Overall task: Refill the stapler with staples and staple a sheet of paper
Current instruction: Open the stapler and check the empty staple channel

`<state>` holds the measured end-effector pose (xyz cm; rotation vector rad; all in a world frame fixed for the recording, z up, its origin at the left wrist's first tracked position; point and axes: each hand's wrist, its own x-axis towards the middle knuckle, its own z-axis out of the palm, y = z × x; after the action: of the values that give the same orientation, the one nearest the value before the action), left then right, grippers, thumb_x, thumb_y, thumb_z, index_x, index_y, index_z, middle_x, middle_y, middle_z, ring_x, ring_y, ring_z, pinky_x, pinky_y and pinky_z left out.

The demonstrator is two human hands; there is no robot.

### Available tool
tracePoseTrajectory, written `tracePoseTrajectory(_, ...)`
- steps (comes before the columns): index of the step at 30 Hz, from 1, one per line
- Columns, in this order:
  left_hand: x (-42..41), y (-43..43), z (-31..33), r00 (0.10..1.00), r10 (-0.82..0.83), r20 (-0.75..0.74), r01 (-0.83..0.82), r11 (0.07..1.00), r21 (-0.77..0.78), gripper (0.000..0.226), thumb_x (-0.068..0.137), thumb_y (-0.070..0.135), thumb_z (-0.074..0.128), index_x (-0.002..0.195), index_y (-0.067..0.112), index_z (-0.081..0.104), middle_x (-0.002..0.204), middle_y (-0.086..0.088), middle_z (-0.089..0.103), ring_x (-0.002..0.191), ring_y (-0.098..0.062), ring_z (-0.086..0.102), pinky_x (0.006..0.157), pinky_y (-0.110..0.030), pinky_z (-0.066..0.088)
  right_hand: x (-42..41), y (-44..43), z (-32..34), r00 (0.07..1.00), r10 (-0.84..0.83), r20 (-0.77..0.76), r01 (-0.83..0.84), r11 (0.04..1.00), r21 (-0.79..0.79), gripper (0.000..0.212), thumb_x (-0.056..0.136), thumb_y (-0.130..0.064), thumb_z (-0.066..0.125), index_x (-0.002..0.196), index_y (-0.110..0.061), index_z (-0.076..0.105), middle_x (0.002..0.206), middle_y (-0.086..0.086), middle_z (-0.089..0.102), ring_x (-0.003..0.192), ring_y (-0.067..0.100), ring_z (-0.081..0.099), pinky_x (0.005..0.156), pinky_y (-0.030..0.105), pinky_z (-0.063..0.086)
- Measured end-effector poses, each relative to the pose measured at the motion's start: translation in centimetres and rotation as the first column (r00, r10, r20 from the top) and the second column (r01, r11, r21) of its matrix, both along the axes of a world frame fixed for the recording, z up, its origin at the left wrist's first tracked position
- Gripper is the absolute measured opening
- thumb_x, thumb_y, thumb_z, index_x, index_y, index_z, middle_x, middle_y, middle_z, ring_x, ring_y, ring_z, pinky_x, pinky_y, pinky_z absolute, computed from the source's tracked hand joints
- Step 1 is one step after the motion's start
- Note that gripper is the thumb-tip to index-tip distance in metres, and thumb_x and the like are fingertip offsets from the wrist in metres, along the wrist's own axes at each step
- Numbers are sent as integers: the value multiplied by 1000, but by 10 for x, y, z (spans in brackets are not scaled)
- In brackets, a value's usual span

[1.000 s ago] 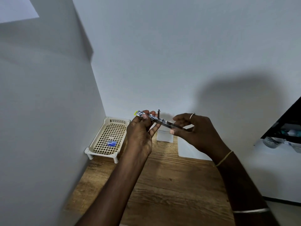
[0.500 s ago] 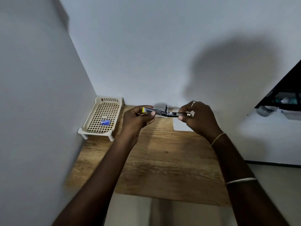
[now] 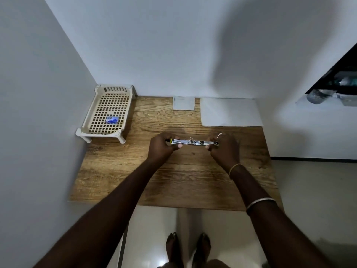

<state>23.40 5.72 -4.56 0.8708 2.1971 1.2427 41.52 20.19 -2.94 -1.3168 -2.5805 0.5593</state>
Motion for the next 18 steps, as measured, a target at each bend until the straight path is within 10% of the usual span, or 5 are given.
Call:
tracePoseTrajectory(9,1,6,-42,931,-162,-327,63,954,-293,32,67,46,88,96,37,79,104,10,67,107,-21,57,87,-41,47,5,-5,-55,999,-45,-7,45,994,-97,18,73,-28,82,88,-33,74,96,-7,65,105,23,55,85,40,37)
tracePoseTrajectory(18,-1,7,-53,936,-175,-304,74,946,-315,33,70,49,85,100,39,79,105,10,64,107,-20,55,86,-39,41,4,2,-71,999,-50,-16,48,992,-112,17,74,-28,81,89,-33,75,95,-8,65,104,22,53,84,39,34)
